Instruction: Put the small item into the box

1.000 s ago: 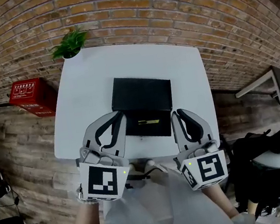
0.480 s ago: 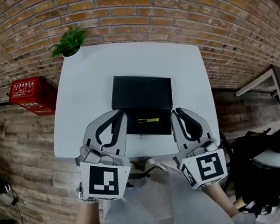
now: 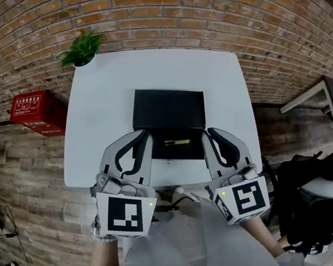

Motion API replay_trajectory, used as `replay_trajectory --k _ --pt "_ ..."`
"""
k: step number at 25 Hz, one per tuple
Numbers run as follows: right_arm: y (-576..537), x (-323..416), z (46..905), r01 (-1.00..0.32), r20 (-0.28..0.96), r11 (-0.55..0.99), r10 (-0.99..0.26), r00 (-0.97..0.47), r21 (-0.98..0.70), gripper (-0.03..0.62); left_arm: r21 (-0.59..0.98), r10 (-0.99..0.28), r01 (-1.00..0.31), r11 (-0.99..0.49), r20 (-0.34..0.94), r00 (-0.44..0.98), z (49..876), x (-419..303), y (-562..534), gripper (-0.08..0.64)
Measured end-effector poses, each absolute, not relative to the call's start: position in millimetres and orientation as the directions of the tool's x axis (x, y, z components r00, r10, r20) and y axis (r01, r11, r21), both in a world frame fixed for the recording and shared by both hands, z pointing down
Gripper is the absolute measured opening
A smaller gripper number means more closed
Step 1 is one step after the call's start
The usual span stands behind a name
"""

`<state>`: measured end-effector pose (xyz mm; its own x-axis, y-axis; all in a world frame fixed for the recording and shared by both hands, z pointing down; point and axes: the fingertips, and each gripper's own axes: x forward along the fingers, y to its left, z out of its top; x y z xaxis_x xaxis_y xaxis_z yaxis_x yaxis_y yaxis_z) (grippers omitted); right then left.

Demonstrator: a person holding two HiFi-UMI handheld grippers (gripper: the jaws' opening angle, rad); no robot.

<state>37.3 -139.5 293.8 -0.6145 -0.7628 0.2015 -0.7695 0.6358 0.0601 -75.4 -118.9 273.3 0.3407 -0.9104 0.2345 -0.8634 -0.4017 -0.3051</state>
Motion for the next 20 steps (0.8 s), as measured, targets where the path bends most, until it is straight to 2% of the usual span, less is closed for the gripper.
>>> replay_trajectory --k 20 --pt "-142.8 32.1 302.1 -0.758 0.222 0.650 -0.748 -0.626 0.054 0.060 -0.304 -0.909 -0.863 -0.403 0.242 0.339 278.8 -76.8 -123.9 0.026"
